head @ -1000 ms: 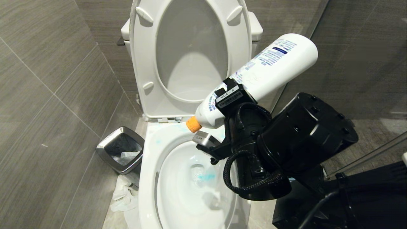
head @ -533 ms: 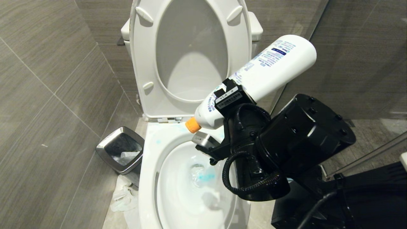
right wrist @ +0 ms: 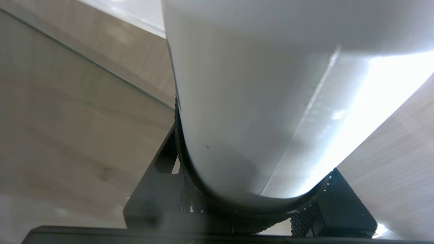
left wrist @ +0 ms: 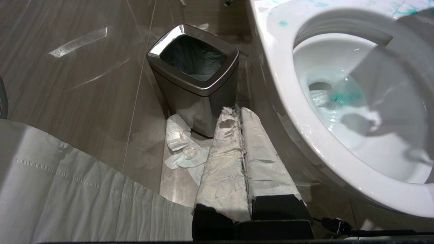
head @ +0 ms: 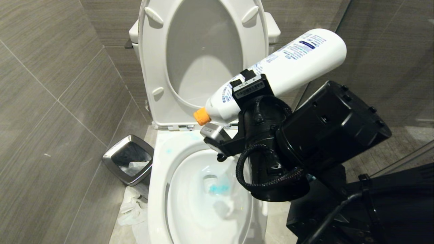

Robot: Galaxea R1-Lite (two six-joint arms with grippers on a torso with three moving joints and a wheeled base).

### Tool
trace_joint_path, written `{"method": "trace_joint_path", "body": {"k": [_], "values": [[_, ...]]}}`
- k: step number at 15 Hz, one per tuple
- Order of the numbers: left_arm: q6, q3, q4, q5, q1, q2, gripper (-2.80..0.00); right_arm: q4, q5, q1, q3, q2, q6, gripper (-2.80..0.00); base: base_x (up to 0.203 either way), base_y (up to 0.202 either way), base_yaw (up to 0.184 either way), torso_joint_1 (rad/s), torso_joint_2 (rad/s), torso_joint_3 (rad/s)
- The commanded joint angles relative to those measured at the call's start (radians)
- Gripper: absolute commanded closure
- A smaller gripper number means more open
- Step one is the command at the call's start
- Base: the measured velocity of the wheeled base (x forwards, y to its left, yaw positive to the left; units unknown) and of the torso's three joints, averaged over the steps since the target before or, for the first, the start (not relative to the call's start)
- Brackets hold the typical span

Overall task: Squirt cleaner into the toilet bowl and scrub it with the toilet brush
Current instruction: Pour in the cleaning agent

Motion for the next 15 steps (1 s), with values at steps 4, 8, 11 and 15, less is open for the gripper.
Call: {"method": "trace_joint_path", "body": {"k": [4, 8, 11, 15], "values": [[0.000, 0.002, -0.001, 0.000, 0.000, 0.001, 0.00, -0.004, -0.087, 0.000, -0.047, 0.010, 0.260, 0.00, 0.000, 0.000, 0.000, 0.000, 0.00, 0.000], [0.000, 0.002, -0.001, 0.000, 0.000, 0.001, 0.00, 0.001, -0.140, 0.000, -0.059, 0.016, 0.552, 0.00, 0.000, 0.000, 0.000, 0.000, 0.00, 0.000], [0.000, 0.002, -0.001, 0.000, 0.000, 0.001, 0.00, 0.002, -0.142, 0.000, -0.147, 0.022, 0.668, 0.00, 0.000, 0.000, 0.000, 0.000, 0.00, 0.000], [0.000, 0.002, -0.001, 0.000, 0.000, 0.001, 0.00, 0.000, -0.117, 0.011, -0.311, 0.033, 0.701, 0.00, 0.000, 0.000, 0.000, 0.000, 0.00, 0.000]]}}
